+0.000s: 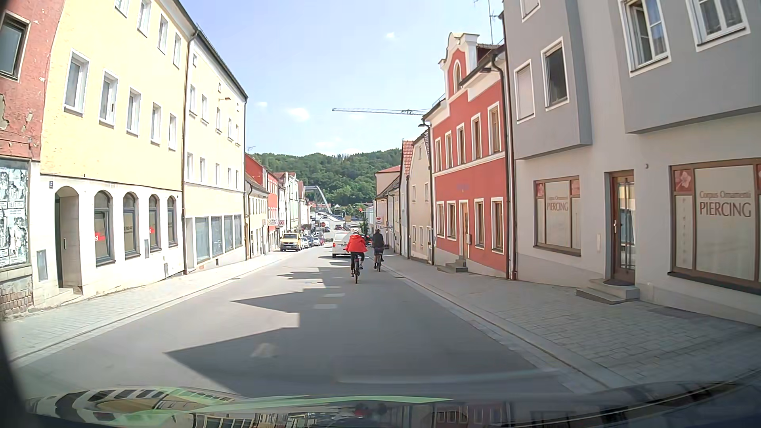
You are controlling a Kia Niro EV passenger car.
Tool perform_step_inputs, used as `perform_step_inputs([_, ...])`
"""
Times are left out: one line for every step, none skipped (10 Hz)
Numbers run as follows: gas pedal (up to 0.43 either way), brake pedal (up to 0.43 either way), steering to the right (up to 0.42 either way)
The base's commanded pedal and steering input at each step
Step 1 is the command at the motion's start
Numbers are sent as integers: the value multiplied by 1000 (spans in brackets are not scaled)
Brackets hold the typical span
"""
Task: Follow the waypoints while adhering to traffic rules and regulations
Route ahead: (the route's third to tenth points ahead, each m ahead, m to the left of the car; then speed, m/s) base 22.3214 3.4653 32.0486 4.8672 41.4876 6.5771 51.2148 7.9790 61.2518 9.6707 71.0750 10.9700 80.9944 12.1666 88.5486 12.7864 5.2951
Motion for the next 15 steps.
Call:
perform_step_inputs([0,134,-65])
perform_step_inputs([0,128,-65])
perform_step_inputs([0,110,-64])
perform_step_inputs([0,91,-65])
perform_step_inputs([0,73,-64])
perform_step_inputs([0,55,-63])
perform_step_inputs([0,55,-62])
perform_step_inputs([0,55,-62])
perform_step_inputs([0,67,-62])
perform_step_inputs([0,67,-60])
perform_step_inputs([0,73,-59])
perform_step_inputs([0,85,-57])
perform_step_inputs([0,91,-54])
perform_step_inputs([0,98,-46])
perform_step_inputs([0,98,-35])
